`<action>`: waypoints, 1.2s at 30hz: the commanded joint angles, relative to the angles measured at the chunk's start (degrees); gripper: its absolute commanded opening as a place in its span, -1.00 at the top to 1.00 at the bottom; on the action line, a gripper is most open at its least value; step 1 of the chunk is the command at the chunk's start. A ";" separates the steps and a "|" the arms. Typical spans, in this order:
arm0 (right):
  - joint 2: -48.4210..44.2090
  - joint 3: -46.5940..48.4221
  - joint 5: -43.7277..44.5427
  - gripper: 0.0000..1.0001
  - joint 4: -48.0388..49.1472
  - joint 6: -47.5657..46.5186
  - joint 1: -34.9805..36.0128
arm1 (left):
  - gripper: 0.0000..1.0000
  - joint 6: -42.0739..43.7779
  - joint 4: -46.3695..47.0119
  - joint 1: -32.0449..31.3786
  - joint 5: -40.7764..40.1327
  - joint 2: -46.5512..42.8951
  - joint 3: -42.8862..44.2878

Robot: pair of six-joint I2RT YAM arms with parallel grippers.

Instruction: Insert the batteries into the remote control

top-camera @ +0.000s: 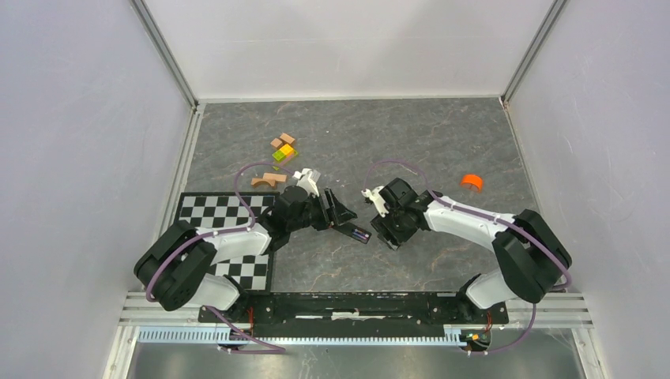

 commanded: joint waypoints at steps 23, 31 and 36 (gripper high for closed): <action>8.58 5.36 -0.35 -0.08 -2.27 -0.84 0.05 | -0.46 2.72 1.41 1.03 1.95 -0.08 1.59; 10.03 5.38 -1.21 -0.10 -1.14 -1.68 0.05 | -0.46 2.56 1.64 1.47 2.23 -0.23 1.03; 10.54 4.81 -1.14 0.02 -0.87 -2.34 0.39 | -0.46 2.29 2.23 1.55 2.80 0.13 1.01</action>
